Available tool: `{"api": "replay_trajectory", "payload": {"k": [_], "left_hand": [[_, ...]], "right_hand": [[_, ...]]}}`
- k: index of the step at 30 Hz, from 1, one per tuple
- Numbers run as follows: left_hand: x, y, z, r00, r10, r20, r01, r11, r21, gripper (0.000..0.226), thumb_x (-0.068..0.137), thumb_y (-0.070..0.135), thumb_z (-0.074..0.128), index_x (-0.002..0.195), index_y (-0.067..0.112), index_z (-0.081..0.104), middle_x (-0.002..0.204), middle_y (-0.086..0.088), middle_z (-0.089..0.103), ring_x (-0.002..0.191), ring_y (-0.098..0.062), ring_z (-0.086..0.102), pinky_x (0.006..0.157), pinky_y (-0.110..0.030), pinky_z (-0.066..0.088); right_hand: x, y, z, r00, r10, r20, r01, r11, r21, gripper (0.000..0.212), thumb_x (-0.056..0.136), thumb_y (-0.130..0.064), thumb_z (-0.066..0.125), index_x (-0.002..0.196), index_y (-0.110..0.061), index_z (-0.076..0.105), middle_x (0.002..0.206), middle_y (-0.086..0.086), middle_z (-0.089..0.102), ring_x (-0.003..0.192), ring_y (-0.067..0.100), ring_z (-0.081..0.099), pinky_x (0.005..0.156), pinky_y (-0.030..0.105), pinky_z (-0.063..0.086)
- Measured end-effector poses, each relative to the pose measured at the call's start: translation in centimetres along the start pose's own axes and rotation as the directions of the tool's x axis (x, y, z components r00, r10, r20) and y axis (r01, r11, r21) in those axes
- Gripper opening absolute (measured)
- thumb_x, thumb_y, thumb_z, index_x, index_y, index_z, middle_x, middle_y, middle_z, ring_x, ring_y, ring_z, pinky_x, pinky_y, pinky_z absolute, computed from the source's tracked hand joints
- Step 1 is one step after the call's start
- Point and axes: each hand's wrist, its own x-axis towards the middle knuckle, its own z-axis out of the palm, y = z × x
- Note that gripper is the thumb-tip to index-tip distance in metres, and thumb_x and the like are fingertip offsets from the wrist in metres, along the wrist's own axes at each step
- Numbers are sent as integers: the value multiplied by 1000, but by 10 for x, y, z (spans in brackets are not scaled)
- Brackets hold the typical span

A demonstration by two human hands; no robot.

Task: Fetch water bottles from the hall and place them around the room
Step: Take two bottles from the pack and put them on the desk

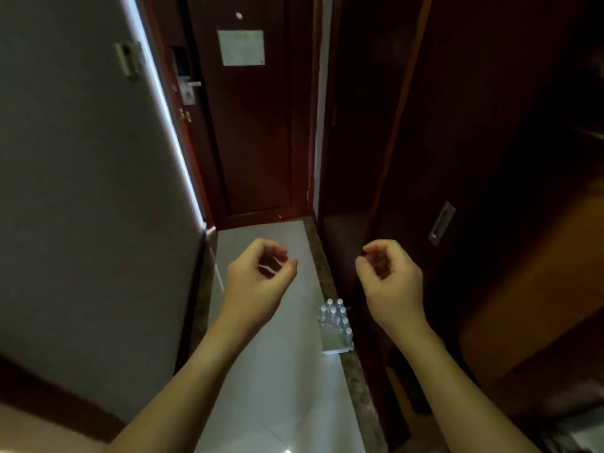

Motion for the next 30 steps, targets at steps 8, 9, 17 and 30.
{"api": "replay_trajectory", "payload": {"k": [8, 9, 17, 30], "left_hand": [[138, -103, 107, 982, -99, 163, 101, 995, -8, 22, 86, 11, 70, 99, 25, 58, 89, 6, 64, 81, -10, 62, 70, -25, 55], [155, -118, 121, 980, -104, 169, 107, 994, -10, 23, 86, 11, 69, 102, 23, 58, 91, 6, 64, 82, -10, 62, 72, -25, 55], [282, -231, 223, 937, -232, 263, 216, 972, 87, 21, 85, 15, 69, 102, 25, 61, 94, 11, 65, 85, -7, 63, 76, -31, 58], [320, -544, 409, 646, -555, 523, 492, 827, 270, 26, 78, 8, 78, 96, 18, 63, 86, 13, 64, 77, 4, 61, 64, -7, 45]], "right_hand": [[123, 145, 64, 979, 197, -51, -196, 980, 24, 17, 84, -7, 69, 88, -22, 63, 72, -6, 58, 57, 1, 50, 54, 10, 43], [138, 168, 72, 974, 220, -59, -218, 975, 36, 18, 84, -6, 69, 87, -23, 63, 71, -6, 57, 56, 1, 50, 53, 10, 42], [250, 296, 140, 912, 403, -74, -405, 914, -7, 11, 85, -10, 67, 89, -18, 60, 70, -10, 58, 60, -4, 57, 57, 8, 43], [226, 604, 273, 679, 728, -96, -729, 653, -205, 16, 86, -15, 71, 96, -20, 60, 86, -9, 64, 77, 0, 62, 61, 7, 49]]}}
